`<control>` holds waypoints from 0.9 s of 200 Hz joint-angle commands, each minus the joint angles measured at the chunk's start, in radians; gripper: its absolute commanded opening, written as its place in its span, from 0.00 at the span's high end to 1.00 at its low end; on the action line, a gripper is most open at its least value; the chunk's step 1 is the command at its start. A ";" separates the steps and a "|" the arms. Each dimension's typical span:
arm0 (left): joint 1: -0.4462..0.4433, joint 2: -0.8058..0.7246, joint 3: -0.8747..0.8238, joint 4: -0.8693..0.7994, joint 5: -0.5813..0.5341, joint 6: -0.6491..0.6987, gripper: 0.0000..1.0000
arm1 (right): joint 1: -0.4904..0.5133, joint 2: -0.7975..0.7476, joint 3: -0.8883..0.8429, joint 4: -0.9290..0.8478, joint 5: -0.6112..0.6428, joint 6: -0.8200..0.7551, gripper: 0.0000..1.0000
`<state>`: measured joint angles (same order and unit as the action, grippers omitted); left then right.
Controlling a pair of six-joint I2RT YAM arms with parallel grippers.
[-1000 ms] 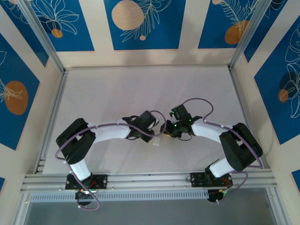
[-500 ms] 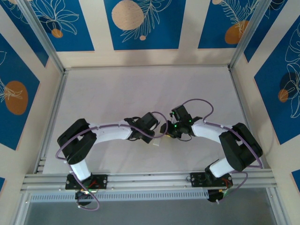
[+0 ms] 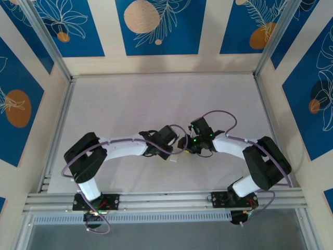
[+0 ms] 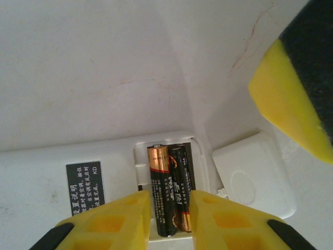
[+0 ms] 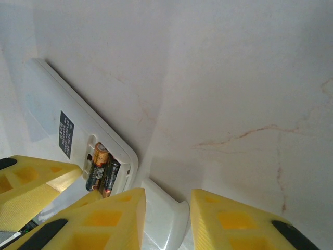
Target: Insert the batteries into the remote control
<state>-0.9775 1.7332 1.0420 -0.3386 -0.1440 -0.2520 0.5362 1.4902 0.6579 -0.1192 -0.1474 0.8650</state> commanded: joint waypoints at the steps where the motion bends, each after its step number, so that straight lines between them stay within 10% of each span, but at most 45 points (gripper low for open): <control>1: -0.010 -0.014 0.026 -0.035 -0.017 0.003 0.74 | 0.001 0.013 -0.011 0.006 -0.027 0.011 0.70; 180: -0.010 -0.031 0.016 -0.011 -0.063 -0.028 0.85 | 0.008 0.015 -0.015 0.008 -0.023 0.019 0.70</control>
<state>-0.9802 1.7538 1.0481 -0.3428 -0.1688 -0.2596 0.5369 1.4914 0.6579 -0.1181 -0.1501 0.8677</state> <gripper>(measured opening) 0.157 0.303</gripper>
